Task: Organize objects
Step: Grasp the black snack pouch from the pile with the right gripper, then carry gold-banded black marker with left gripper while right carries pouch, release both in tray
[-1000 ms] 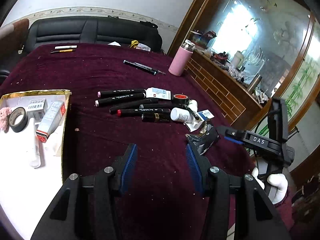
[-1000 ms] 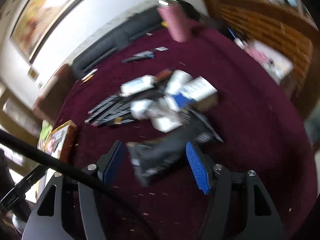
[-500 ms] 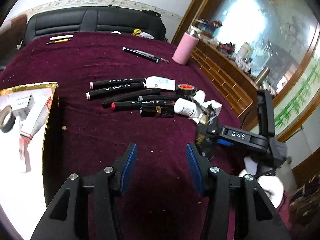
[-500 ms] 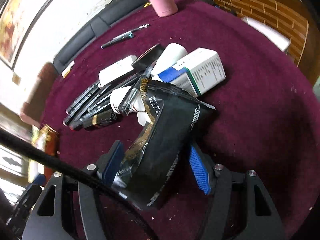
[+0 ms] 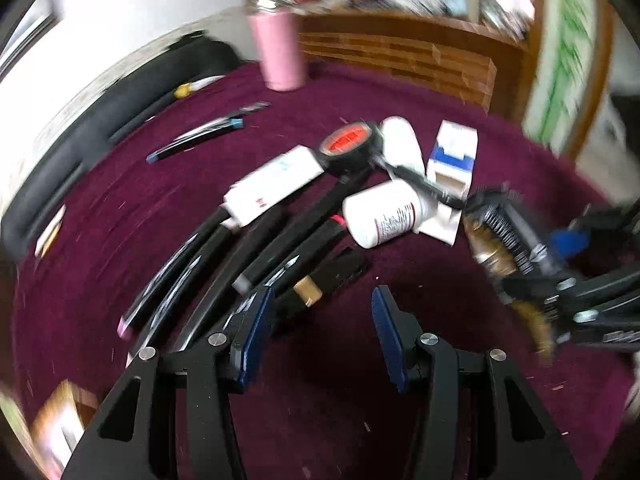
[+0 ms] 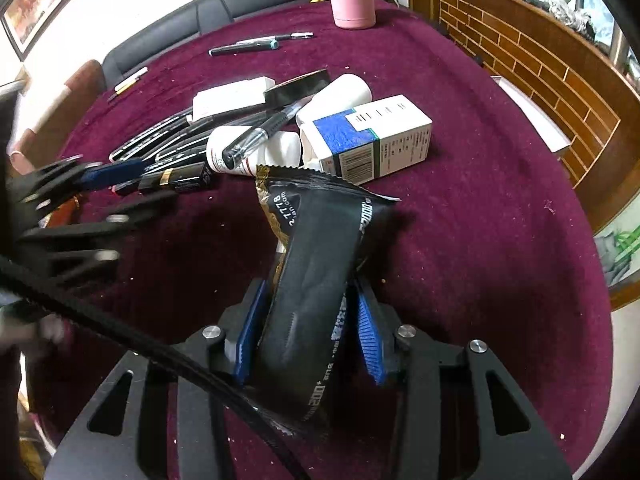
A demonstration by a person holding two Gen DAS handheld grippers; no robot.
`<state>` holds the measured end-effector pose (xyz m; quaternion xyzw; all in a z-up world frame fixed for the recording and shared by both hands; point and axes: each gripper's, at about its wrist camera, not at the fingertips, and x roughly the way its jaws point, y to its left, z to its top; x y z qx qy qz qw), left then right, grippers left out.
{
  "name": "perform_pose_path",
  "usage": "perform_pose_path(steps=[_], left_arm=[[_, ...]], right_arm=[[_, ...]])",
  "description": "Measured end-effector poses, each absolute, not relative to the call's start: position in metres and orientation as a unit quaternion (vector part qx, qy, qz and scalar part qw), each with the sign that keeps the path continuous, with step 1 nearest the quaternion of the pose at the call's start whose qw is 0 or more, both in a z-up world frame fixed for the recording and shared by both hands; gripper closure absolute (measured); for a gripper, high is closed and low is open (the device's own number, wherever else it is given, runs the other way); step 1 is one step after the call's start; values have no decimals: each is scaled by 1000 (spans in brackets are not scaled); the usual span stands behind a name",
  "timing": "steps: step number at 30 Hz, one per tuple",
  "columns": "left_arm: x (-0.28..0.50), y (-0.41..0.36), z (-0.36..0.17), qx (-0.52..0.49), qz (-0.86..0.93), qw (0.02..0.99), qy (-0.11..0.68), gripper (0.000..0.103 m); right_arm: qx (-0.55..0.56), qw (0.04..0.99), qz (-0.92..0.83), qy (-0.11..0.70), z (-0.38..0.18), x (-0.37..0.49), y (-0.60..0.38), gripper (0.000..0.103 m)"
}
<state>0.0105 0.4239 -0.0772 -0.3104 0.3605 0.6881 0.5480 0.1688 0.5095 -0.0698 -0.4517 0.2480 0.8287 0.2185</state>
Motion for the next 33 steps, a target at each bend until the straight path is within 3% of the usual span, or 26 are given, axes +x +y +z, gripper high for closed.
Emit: perform_pose_path(steps=[2, 7, 12, 13, 17, 20, 21, 22, 24, 26, 33], left_arm=[[14, 437, -86, -298, 676, 552, 387, 59], [29, 435, -90, -363, 609, 610, 353, 59], [42, 434, -88, -360, 617, 593, 372, 59], [42, 437, -88, -360, 626, 585, 369, 55], [46, 442, -90, -372, 671, 550, 331, 55], [50, 433, -90, -375, 688, 539, 309, 65], [51, 428, -89, -378, 690, 538, 303, 82], [50, 424, -88, -383, 690, 536, 299, 90], [46, 413, -84, -403, 684, 540, 278, 90], [45, 397, -83, -410, 683, 543, 267, 90], [19, 321, -53, -426, 716, 532, 152, 89]], right_arm=[[-450, 215, 830, 251, -70, 166, 511, 62], [-445, 204, 832, 259, -71, 166, 515, 62], [-443, 205, 837, 246, -72, 164, 512, 61], [-442, 206, 839, 241, -72, 163, 511, 61], [-444, 197, 846, 220, -72, 162, 504, 48], [-453, 209, 845, 194, -72, 160, 495, 48], [-453, 213, 845, 190, -73, 160, 494, 48], [-452, 219, 845, 185, -73, 160, 493, 50], [-448, 235, 843, 181, -72, 162, 493, 63], [-436, 222, 846, 211, -70, 166, 497, 68], [-404, 143, 860, 278, -46, 174, 484, 70]])
